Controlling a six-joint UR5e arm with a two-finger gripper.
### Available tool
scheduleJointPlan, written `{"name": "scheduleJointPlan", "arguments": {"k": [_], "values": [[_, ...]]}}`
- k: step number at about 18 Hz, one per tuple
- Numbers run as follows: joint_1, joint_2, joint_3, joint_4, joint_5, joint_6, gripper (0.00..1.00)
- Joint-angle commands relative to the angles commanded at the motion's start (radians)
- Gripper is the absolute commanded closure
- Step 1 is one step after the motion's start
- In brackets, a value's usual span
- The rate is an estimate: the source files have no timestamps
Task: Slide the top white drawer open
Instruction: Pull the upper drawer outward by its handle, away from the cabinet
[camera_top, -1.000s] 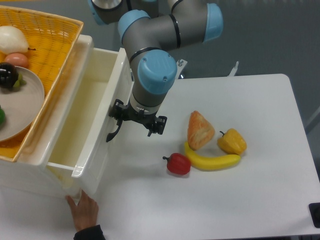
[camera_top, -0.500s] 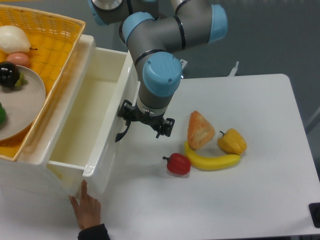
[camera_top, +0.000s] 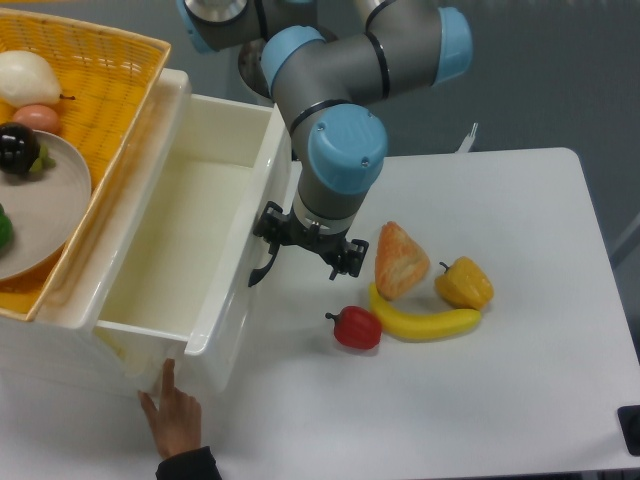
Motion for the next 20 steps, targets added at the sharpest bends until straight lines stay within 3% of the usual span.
{"name": "scheduleJointPlan", "arguments": {"k": [20], "values": [[0.054, -0.044, 0.051, 0.0, -0.003, 0.023, 0.0]]}}
